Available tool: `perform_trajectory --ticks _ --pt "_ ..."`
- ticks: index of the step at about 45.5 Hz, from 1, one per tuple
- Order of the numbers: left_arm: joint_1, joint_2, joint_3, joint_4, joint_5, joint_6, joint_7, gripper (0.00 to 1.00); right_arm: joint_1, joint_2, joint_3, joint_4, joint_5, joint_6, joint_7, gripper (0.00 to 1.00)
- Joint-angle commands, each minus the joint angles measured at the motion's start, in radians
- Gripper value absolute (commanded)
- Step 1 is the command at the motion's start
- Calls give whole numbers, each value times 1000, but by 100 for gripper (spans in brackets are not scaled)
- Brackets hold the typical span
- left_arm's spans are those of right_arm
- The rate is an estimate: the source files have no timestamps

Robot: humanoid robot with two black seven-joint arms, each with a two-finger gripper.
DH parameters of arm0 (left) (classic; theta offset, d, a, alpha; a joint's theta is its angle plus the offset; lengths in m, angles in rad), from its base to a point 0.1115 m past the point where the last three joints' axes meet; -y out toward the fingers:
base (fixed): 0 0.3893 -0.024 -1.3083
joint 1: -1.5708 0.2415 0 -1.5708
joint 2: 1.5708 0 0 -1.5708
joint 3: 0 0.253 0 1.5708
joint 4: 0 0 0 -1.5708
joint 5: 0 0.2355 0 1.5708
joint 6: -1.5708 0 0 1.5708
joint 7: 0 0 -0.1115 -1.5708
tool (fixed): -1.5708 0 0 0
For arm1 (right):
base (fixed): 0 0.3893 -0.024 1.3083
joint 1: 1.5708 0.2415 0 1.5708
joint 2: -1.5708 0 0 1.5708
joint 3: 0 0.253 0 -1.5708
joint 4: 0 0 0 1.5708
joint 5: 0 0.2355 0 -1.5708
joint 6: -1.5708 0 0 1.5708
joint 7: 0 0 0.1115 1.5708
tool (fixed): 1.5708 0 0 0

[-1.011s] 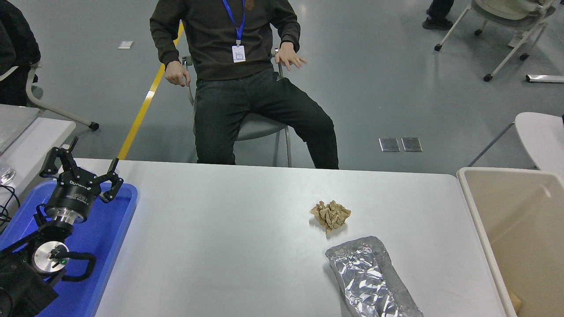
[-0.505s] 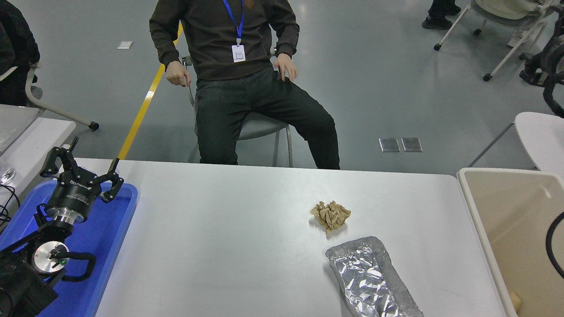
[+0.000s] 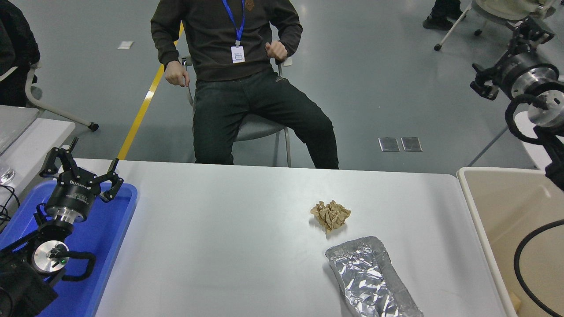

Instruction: Clean the table surface

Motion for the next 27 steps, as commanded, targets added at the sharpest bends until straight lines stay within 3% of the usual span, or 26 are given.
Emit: perform_trajectory --ticks 1,27 --pt "0 0 0 1 0 0 0 100 -142 49 126 41 -6 51 91 99" --pt "0 0 0 1 0 0 0 100 -347 80 136 33 -7 175 269 99"
